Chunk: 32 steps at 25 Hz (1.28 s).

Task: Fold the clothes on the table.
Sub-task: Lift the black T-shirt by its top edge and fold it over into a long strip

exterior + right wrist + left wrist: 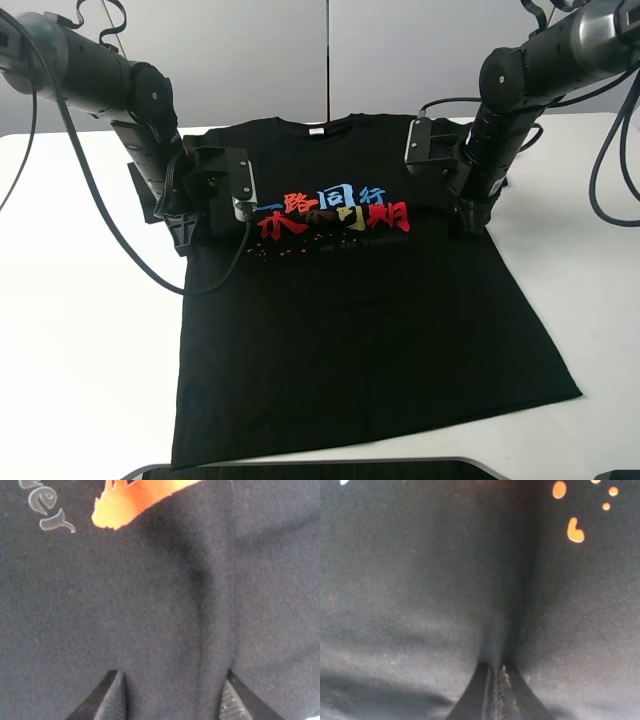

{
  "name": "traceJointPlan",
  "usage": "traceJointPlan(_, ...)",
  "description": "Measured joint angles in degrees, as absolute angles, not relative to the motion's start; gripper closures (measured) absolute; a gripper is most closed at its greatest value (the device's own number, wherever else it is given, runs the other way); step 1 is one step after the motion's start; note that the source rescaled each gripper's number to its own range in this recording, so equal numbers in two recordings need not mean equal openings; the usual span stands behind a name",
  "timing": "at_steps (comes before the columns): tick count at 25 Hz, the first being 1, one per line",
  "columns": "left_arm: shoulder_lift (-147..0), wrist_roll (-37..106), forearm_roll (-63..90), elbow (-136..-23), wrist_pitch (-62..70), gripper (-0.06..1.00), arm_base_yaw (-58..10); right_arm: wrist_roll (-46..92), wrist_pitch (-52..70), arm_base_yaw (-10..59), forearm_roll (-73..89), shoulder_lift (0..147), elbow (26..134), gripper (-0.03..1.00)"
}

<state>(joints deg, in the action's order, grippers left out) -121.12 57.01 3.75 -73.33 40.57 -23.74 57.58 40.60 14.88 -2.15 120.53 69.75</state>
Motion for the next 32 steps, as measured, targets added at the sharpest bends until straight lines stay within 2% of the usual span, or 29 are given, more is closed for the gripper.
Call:
traceJointPlan(7,-122.23,52.18,1.05,-73.7,40.34,0.94,-23.88,57.62,40.47,14.88,-2.15,120.53,69.75,0.52)
traceJointPlan(9,-122.23,49.78,-0.47,-73.74,39.4,0.94,-24.01,57.62,40.47,14.88,-2.02,120.53,69.75,0.55)
traceJointPlan(10,-122.23,49.14,-0.88,-73.74,39.2,0.94,-24.01,57.62,40.47,14.88,-2.02,120.53,69.75,0.59)
traceJointPlan(15,-122.23,48.13,-1.67,-73.74,38.67,0.94,-24.01,57.62,38.69,14.88,-1.92,120.67,69.75,0.93)
traceJointPlan(32,-121.31,46.59,-2.17,-73.83,37.04,0.94,-24.01,57.62,36.44,14.88,-2.36,119.44,69.64,0.95)
